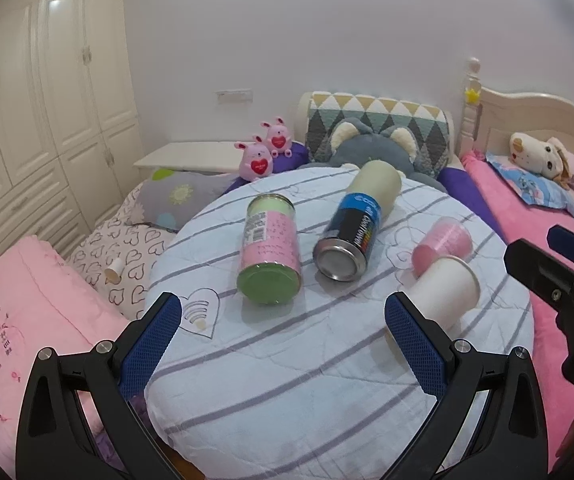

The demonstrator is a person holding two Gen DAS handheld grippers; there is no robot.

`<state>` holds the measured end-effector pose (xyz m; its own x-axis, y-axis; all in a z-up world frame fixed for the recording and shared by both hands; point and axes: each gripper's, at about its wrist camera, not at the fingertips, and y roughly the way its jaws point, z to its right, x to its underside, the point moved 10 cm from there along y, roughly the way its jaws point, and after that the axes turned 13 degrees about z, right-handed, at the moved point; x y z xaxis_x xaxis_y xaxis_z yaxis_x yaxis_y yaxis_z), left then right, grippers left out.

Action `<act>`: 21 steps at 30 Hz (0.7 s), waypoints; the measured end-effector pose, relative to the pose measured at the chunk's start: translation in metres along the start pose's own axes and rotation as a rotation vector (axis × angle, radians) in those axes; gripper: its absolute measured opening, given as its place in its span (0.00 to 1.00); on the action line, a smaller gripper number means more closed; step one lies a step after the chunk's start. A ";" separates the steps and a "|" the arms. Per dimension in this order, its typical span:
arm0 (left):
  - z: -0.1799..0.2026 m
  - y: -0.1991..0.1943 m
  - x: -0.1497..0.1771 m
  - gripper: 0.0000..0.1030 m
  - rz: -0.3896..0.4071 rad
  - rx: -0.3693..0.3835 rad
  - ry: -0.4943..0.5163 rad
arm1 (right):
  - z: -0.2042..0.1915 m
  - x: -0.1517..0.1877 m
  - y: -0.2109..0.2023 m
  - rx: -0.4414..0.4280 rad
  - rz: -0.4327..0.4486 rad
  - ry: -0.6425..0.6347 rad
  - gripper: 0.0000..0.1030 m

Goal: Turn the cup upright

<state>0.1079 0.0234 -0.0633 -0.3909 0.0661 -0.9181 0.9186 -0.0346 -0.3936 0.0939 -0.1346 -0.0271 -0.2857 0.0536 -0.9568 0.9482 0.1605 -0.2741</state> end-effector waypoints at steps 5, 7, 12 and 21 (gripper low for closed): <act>-0.021 0.018 -0.010 1.00 0.006 -0.025 -0.026 | -0.007 -0.002 0.021 0.004 -0.020 -0.008 0.79; -0.028 0.027 -0.014 1.00 0.004 -0.032 -0.034 | -0.007 -0.003 0.034 0.014 -0.035 0.003 0.79; -0.043 0.059 -0.022 1.00 -0.027 -0.033 -0.046 | 0.002 -0.003 0.069 0.057 -0.099 0.076 0.79; -0.063 0.110 -0.039 1.00 -0.044 -0.037 -0.080 | -0.004 0.017 0.143 0.028 -0.276 0.212 0.79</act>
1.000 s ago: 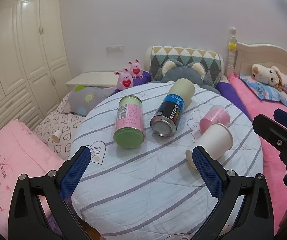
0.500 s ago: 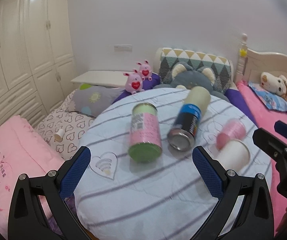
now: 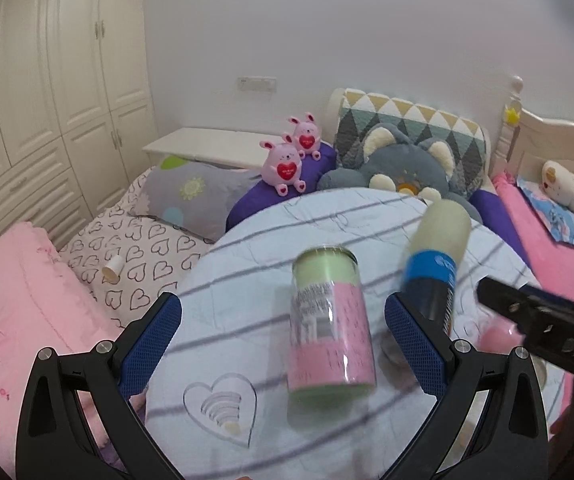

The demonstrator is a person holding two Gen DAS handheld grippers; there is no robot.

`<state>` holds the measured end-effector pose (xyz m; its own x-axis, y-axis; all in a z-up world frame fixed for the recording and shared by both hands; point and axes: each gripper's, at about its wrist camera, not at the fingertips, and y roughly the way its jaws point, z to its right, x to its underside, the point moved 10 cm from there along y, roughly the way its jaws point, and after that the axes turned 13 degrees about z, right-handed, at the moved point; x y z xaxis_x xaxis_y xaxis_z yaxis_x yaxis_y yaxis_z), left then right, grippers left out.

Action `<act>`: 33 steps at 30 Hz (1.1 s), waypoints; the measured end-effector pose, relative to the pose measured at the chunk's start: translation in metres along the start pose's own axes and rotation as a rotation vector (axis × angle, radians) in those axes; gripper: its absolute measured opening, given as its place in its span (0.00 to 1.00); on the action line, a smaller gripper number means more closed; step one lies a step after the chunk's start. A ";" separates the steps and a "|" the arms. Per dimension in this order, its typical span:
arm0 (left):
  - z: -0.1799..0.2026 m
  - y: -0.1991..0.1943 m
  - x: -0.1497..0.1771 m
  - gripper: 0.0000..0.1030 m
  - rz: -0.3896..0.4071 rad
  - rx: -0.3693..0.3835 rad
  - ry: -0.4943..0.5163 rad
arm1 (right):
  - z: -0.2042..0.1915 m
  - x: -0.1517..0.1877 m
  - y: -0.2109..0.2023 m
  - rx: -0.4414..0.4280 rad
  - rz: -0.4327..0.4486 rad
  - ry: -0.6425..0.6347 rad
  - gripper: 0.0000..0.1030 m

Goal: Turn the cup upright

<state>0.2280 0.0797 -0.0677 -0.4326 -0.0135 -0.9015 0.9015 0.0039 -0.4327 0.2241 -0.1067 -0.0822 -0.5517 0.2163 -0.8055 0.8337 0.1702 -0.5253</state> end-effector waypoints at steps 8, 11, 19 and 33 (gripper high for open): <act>-0.009 0.025 -0.005 1.00 -0.008 0.004 -0.001 | -0.005 0.019 0.050 0.023 -0.167 0.058 0.79; -0.010 0.031 -0.002 1.00 -0.020 0.009 -0.003 | -0.006 0.028 0.059 0.028 -0.205 0.056 0.79; -0.014 0.035 0.000 1.00 -0.033 0.017 -0.010 | -0.005 0.041 0.073 0.028 -0.272 0.050 0.79; -0.013 0.004 0.002 1.00 -0.013 0.029 -0.004 | -0.016 0.050 0.062 -0.036 -0.314 0.030 0.74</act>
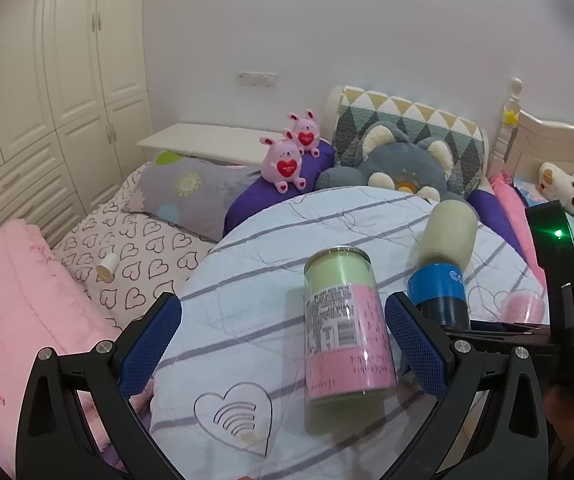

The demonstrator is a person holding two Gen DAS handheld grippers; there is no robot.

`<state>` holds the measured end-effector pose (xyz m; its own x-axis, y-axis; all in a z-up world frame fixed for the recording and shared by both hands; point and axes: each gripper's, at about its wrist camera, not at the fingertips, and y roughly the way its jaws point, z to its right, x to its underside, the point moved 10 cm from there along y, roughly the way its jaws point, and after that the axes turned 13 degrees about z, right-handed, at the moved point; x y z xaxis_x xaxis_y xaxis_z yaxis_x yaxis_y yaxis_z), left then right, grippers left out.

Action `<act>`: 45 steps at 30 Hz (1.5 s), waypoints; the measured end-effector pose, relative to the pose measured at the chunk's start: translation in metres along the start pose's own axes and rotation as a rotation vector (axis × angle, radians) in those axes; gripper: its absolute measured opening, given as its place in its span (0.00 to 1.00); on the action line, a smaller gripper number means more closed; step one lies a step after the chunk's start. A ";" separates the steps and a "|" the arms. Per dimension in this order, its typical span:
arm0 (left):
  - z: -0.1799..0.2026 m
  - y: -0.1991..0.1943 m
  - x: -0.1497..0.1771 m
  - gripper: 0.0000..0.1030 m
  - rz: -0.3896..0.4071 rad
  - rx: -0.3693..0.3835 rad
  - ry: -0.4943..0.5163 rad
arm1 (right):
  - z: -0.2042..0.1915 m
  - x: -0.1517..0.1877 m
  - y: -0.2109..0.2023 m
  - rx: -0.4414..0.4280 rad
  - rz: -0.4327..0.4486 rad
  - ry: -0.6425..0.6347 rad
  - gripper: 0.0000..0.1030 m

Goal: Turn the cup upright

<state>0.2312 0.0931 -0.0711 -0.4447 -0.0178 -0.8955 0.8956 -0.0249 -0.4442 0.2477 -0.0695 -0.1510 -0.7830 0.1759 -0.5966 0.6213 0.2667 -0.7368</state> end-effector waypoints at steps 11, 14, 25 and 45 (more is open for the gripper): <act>-0.003 -0.037 0.015 1.00 0.005 -0.009 0.019 | -0.017 0.019 -0.029 -0.010 0.026 -0.056 0.67; -0.007 -0.045 0.020 1.00 0.005 -0.017 0.022 | -0.022 0.029 -0.025 0.004 0.014 -0.082 0.68; -0.018 -0.047 0.029 1.00 -0.008 -0.046 0.012 | -0.026 0.036 -0.026 0.037 0.042 -0.107 0.68; -0.019 -0.044 0.038 1.00 -0.034 -0.055 0.028 | -0.030 0.047 -0.033 0.051 0.043 -0.143 0.69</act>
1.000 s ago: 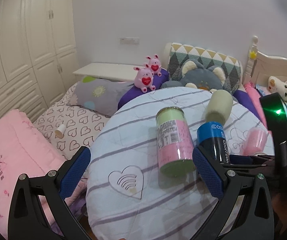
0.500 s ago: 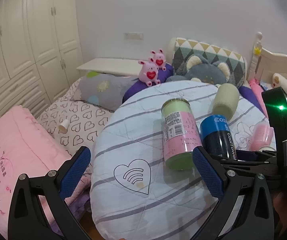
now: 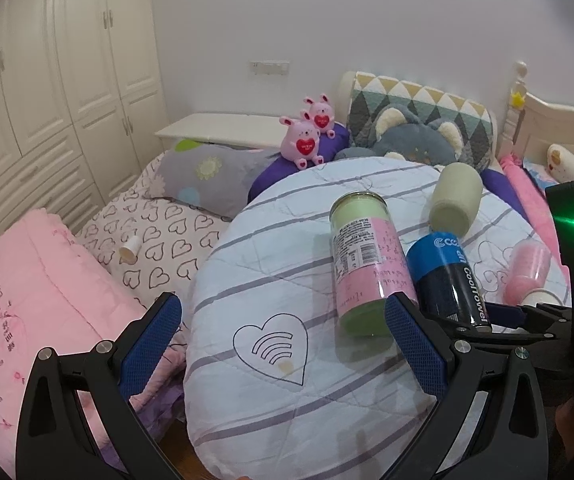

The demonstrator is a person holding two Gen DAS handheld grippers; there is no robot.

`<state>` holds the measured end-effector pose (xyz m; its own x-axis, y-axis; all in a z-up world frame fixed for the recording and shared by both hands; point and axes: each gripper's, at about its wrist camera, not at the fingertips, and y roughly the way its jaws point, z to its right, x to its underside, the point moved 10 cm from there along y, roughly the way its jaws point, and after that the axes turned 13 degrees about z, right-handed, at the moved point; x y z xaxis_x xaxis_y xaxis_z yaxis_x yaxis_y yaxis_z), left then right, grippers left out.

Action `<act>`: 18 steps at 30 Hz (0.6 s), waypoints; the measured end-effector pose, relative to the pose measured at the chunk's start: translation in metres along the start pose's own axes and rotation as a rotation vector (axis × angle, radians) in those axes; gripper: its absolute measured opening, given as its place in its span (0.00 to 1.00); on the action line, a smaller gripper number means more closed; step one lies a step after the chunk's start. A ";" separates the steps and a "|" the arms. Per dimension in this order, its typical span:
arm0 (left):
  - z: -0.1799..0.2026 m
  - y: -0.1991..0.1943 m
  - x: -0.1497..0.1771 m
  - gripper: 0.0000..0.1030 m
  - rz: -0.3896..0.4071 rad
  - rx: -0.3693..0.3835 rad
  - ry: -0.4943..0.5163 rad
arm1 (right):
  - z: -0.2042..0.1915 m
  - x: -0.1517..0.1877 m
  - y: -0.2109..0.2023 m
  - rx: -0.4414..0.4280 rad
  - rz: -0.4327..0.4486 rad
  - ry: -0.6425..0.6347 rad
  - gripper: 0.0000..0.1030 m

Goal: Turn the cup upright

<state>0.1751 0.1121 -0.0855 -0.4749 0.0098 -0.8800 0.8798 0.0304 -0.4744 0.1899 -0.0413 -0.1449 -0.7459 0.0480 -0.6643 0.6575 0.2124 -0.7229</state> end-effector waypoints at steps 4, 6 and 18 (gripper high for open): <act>-0.004 -0.012 0.003 1.00 0.006 -0.001 0.001 | -0.004 0.005 -0.010 -0.001 0.000 -0.010 0.69; -0.008 -0.019 0.005 1.00 0.007 -0.003 -0.005 | -0.008 0.009 -0.016 -0.004 0.002 -0.017 0.69; -0.022 -0.048 0.023 1.00 -0.002 -0.023 -0.022 | -0.036 0.046 -0.041 -0.034 -0.007 -0.068 0.69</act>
<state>0.1218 0.1324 -0.0829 -0.4756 -0.0124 -0.8796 0.8781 0.0532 -0.4755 0.1250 -0.0122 -0.1387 -0.7408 -0.0199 -0.6714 0.6473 0.2457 -0.7215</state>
